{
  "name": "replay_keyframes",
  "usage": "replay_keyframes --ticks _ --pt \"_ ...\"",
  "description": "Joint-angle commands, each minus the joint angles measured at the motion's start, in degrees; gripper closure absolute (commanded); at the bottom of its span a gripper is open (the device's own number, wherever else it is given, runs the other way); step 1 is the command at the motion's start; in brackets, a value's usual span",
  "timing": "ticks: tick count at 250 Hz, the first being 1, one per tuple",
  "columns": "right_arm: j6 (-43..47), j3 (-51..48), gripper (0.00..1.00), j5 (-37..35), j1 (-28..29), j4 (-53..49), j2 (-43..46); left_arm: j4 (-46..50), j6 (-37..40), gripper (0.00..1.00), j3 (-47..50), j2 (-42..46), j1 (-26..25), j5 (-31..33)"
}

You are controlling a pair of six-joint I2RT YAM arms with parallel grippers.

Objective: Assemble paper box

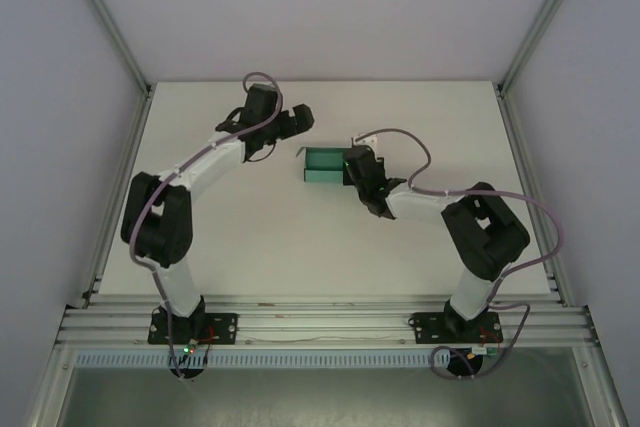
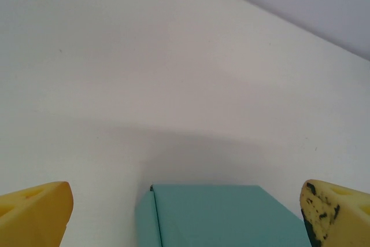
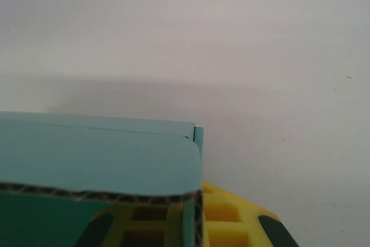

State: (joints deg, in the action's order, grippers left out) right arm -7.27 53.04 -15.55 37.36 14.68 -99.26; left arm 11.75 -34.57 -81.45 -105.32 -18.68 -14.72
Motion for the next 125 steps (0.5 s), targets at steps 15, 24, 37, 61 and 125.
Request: replay_keyframes --ticks 15,24,37,61,125 --pt "1.1 -2.1 0.91 -0.1 0.9 -2.9 -1.2 1.3 -2.3 0.08 -1.0 -5.4 -0.6 -7.8" --pt "1.0 -2.4 0.9 -0.3 1.1 -2.9 -1.2 0.6 -2.5 0.11 -0.2 -5.7 -0.6 -8.4" --pt "1.0 -2.7 0.9 -0.3 1.4 -2.6 -1.0 -0.8 -3.0 0.13 1.3 -5.8 -0.7 -9.4" --pt "1.1 -3.4 0.9 -0.7 2.1 -1.8 -1.1 -2.5 -3.9 0.19 4.1 -6.2 -0.7 -10.5" --pt "0.2 -3.7 0.84 -4.3 4.6 -5.2 0.4 -8.0 -5.7 0.32 11.4 -6.1 -1.4 -12.8"
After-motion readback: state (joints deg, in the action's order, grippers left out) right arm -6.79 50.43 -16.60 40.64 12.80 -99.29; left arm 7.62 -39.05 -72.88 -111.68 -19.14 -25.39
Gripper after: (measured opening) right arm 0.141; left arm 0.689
